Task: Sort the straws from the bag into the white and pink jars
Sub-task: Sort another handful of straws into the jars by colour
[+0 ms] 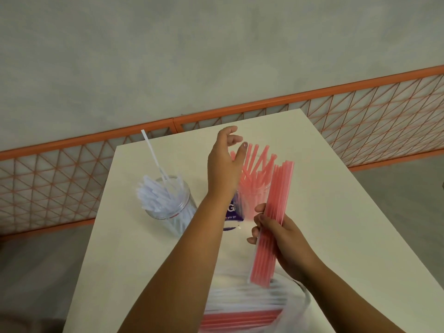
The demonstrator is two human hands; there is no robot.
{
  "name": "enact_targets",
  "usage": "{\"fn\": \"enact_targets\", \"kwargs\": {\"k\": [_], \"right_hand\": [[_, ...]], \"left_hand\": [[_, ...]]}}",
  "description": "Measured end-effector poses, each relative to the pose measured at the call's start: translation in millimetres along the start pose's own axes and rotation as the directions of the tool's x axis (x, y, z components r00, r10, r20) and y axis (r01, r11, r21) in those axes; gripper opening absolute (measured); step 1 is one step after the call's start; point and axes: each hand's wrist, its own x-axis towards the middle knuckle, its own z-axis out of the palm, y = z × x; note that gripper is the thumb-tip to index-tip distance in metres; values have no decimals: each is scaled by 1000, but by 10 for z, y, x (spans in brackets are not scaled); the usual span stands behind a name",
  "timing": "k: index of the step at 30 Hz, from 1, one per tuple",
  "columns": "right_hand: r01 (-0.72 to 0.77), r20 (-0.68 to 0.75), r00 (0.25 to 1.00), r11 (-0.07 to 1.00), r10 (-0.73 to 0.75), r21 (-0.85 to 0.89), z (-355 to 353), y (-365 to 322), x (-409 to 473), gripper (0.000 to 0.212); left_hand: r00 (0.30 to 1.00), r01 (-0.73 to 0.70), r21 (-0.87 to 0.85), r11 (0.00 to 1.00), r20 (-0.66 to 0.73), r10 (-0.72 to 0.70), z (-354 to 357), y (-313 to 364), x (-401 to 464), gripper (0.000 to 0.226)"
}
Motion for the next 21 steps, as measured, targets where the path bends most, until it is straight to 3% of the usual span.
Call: {"fn": "enact_targets", "kwargs": {"k": [3, 6, 9, 12, 14, 16, 21], "right_hand": [[10, 34, 999, 1000, -11, 15, 36, -29, -5, 12], [30, 39, 999, 1000, -30, 3, 59, -36, -19, 10], [93, 52, 995, 991, -88, -99, 92, -52, -52, 14], [177, 76, 983, 968, -166, -176, 161, -49, -122, 24], [193, 49, 981, 952, -186, -236, 197, -12, -160, 28], [165, 42, 986, 943, -159, -290, 214, 21, -173, 29], [119, 107, 991, 925, -86, -362, 220, -44, -239, 33]], "left_hand": [[995, -86, 105, 991, -36, 90, -45, 99, -171, 38], [985, -154, 43, 987, -76, 157, -104, 201, -439, 28], [988, 13, 28, 1000, 155, -17, -105, 285, -743, 48], [918, 170, 131, 977, 339, -205, -39, 316, -979, 74], [902, 158, 237, 959, 359, -238, -19, 316, -1055, 67], [904, 147, 260, 955, 356, -236, -36, 303, -1069, 44], [847, 383, -34, 923, 412, -337, -180, 207, -1014, 22]]}}
